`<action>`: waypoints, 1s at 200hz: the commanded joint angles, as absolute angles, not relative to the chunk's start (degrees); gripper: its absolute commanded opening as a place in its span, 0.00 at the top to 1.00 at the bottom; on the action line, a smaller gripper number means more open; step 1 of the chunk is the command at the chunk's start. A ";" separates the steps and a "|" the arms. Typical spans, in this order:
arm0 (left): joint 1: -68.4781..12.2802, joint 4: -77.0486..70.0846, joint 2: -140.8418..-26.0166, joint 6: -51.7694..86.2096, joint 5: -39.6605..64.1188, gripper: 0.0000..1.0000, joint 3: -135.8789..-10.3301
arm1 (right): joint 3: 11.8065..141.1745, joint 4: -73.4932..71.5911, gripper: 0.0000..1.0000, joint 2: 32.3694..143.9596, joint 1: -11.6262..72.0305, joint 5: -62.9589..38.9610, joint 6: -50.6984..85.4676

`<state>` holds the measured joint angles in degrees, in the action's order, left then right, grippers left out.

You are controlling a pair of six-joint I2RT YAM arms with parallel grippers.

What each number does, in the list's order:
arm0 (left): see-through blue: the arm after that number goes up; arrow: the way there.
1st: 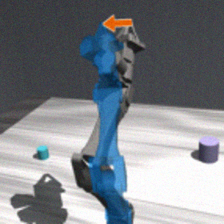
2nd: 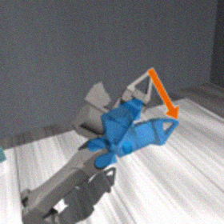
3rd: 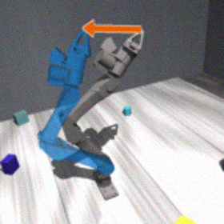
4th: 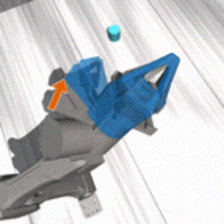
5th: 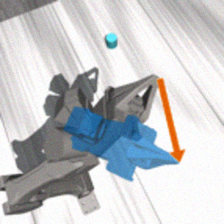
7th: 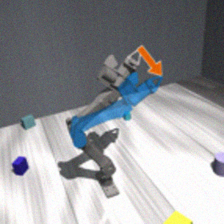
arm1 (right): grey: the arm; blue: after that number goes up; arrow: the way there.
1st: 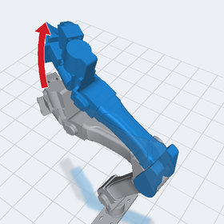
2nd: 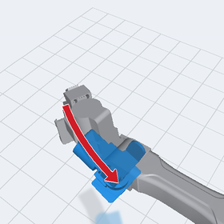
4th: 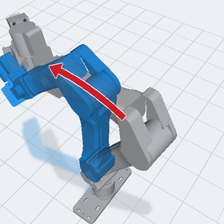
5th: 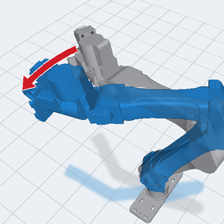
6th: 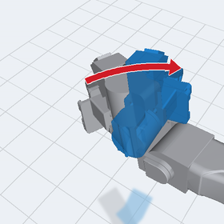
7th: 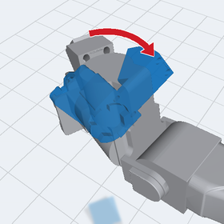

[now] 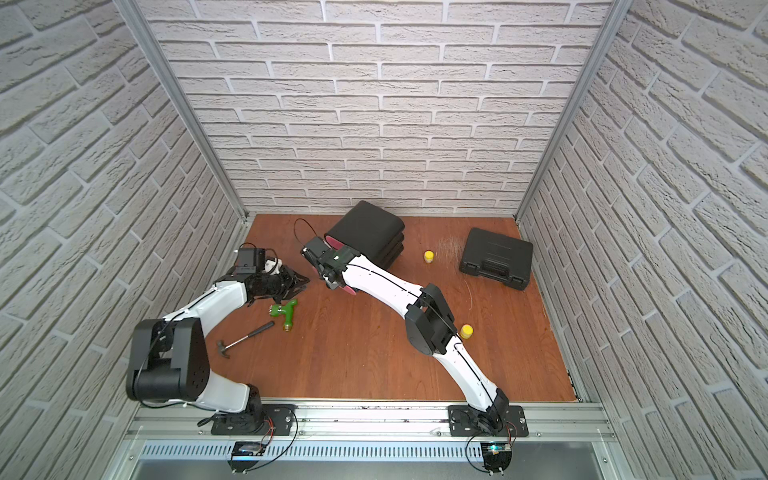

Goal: Put the paint cans in the drawer according to color
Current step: Place the paint can in the drawer, then close the drawer of the storage box.

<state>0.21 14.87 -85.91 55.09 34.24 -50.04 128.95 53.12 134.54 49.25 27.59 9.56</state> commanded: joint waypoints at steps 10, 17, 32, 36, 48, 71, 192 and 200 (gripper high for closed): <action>-1.11 11.95 -87.96 56.30 32.57 0.75 -50.38 | 128.93 54.99 0.46 127.35 48.99 22.18 12.26; -1.61 11.43 -88.33 56.70 32.29 0.76 -50.59 | 128.17 55.27 0.46 125.83 49.04 20.88 13.13; -2.64 10.80 -89.17 57.25 31.41 0.77 -51.17 | 125.98 55.21 0.46 122.38 49.04 18.50 14.80; -2.96 10.55 -89.41 57.36 31.18 0.77 -51.31 | 125.32 55.15 0.46 121.61 49.04 17.88 15.37; -3.63 9.46 -89.88 58.25 30.43 0.77 -51.35 | 123.25 54.21 0.46 118.69 48.98 15.79 15.73; -4.99 6.24 -90.59 60.19 29.38 0.78 -50.94 | 120.07 51.79 0.45 114.70 48.31 12.75 16.19; -9.88 -4.32 -94.02 65.56 23.52 0.89 -50.17 | 128.68 46.44 0.54 121.65 36.89 11.82 20.28; -10.16 -4.67 -94.11 65.74 23.03 0.89 -50.27 | 129.46 46.78 0.55 122.55 36.48 11.64 20.23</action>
